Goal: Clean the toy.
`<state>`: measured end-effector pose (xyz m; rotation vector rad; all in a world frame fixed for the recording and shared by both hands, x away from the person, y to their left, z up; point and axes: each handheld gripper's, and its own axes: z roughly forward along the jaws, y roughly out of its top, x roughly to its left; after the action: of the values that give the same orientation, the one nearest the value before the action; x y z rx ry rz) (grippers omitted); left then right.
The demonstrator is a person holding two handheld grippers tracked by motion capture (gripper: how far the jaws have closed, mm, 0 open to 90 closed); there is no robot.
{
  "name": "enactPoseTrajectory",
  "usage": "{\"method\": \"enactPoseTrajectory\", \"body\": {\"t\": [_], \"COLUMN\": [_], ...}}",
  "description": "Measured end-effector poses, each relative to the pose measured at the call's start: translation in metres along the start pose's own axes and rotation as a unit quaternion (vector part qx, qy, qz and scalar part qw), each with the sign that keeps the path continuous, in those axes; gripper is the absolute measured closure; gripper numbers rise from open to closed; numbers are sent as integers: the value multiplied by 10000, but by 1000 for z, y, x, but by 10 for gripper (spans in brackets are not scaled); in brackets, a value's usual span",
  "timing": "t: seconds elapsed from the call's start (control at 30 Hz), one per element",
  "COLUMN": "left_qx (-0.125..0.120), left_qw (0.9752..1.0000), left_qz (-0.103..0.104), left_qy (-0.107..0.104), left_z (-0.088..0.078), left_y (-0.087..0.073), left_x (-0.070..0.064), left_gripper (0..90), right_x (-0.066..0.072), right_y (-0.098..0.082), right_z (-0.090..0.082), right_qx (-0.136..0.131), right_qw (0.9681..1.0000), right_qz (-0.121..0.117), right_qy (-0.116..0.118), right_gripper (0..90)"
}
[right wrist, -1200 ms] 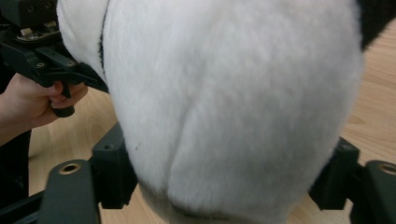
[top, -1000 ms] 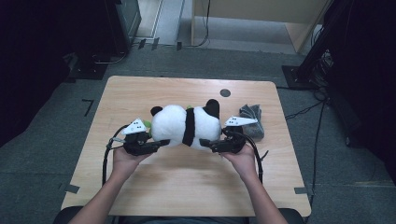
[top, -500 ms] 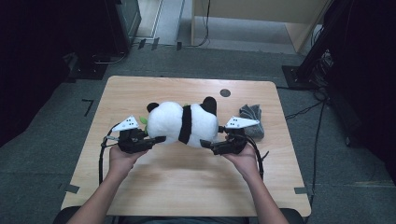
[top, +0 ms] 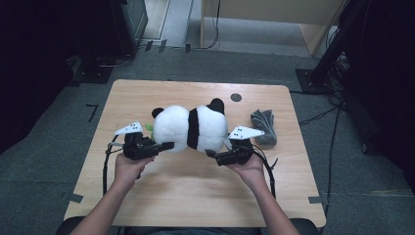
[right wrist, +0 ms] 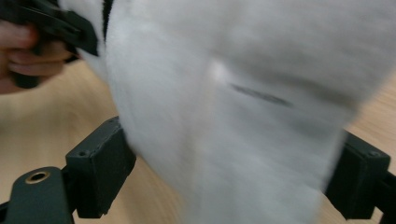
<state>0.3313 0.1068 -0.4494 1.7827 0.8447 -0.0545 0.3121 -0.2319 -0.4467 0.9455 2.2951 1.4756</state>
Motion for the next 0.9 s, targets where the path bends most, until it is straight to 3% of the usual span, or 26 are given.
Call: {"method": "enactPoseTrajectory", "body": {"t": [0.13, 0.23, 0.37, 0.47, 0.6, 0.7, 0.83, 0.9], "left_qx": [96, 2, -56, -85, -74, -39, -114, -101], "left_qw": [9994, 9978, 9971, 9978, 9940, 9925, 9880, 9893], "left_qz": [274, 542, 666, 598, 936, 1080, 1424, 1378], "left_qy": [202, 380, 357, 285, 559, 576, 579, 476], "left_z": [4, 5, 4, 3, 1, -1, -3, -1], "left_y": [-2, -2, -4, -4, -5, -6, -8, -8], "left_x": [-3, -5, -1, 5, 5, 5, 3, 3], "left_gripper": [566, 494, 370, 303, 262, 261, 262, 262], "right_x": [0, 0, 0, 0, -4, -9, -11, -13], "right_y": [-3, -4, -1, 1, 4, 5, 7, 6], "right_z": [1, 0, -2, -3, -6, -10, -15, -16], "right_qx": [225, 176, 166, 194, 223, 208, 292, 341], "right_qw": [9996, 9996, 9992, 9990, 9976, 9967, 9955, 9941], "right_qz": [22, 134, 305, 392, 647, 784, 894, 1007], "right_qy": [-154, -198, -192, -116, -72, -26, 119, 222], "right_gripper": [321, 405, 475, 490, 501, 511, 513, 511]}}
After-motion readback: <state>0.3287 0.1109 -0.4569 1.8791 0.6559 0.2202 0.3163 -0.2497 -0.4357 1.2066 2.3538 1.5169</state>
